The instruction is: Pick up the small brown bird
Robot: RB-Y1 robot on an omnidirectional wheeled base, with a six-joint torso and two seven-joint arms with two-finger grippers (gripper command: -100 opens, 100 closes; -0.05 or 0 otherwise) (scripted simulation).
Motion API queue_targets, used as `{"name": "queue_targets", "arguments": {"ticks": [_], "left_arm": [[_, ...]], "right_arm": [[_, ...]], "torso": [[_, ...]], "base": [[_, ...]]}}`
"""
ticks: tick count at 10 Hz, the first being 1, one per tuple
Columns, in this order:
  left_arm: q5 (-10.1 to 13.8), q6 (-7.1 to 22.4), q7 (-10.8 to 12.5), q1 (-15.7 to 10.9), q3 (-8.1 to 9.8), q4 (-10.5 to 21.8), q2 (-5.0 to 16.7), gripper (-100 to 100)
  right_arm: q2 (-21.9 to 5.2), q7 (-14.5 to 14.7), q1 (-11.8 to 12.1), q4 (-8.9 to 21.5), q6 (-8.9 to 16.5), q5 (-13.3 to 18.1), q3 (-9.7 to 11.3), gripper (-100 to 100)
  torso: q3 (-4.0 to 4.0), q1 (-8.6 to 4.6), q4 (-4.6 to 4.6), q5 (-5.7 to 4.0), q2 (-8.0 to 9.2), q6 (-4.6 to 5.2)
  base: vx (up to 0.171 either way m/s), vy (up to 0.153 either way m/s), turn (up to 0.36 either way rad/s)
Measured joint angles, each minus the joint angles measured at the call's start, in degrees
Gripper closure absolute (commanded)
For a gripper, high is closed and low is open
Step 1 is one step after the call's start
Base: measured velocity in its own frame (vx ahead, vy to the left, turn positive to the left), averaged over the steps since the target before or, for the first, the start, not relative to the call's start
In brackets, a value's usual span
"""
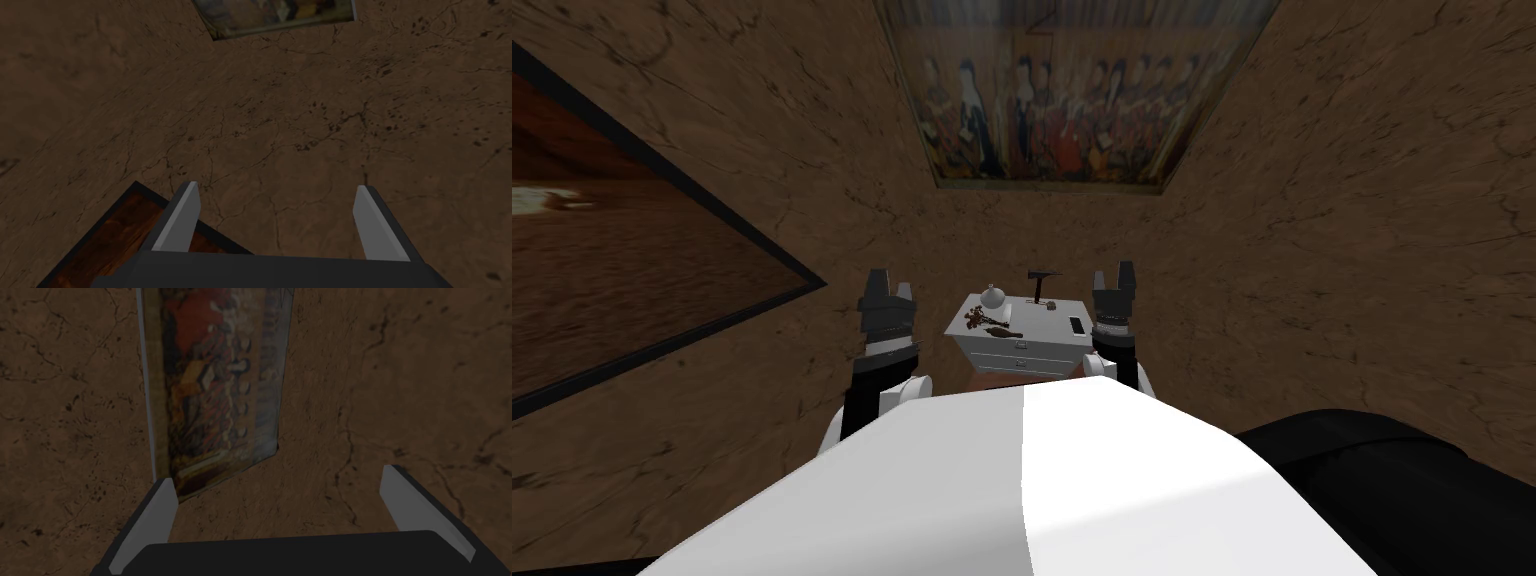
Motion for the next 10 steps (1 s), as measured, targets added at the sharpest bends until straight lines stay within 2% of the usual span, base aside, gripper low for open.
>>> {"name": "queue_targets", "arguments": {"ticks": [4,7,8,10], "left_arm": [[-0.3,2.8,-0.2,-2.9,-0.41,3.3,4.9,-100],[0.0,5.2,0.1,-6.3,0.30,6.9,7.3,-100],[-0.2,6.9,0.0,-8.3,0.04,8.5,7.8,-100],[-0.3,8.3,-0.1,-10.3,-0.14,11.4,8.5,-100]], "right_arm": [[0.0,0.0,0.0,0.0,0.0,0.0,0.0,0],[0.0,0.0,0.0,0.0,0.0,0.0,0.0,0],[0.0,0.0,0.0,0.0,0.0,0.0,0.0,0],[0.0,0.0,0.0,0.0,0.0,0.0,0.0,0]], "torso": [[0.09,0.24,0.03,0.06,0.16,0.00],[0.08,0.20,0.03,0.05,0.15,0.00],[0.10,0.22,0.04,0.05,0.17,0.01],[0.07,0.16,0.03,0.04,0.12,0.00]], "base": [[-0.037,0.050,0.021],[-0.046,0.045,0.032],[-0.037,0.038,0.002],[-0.048,0.046,0.031]]}}
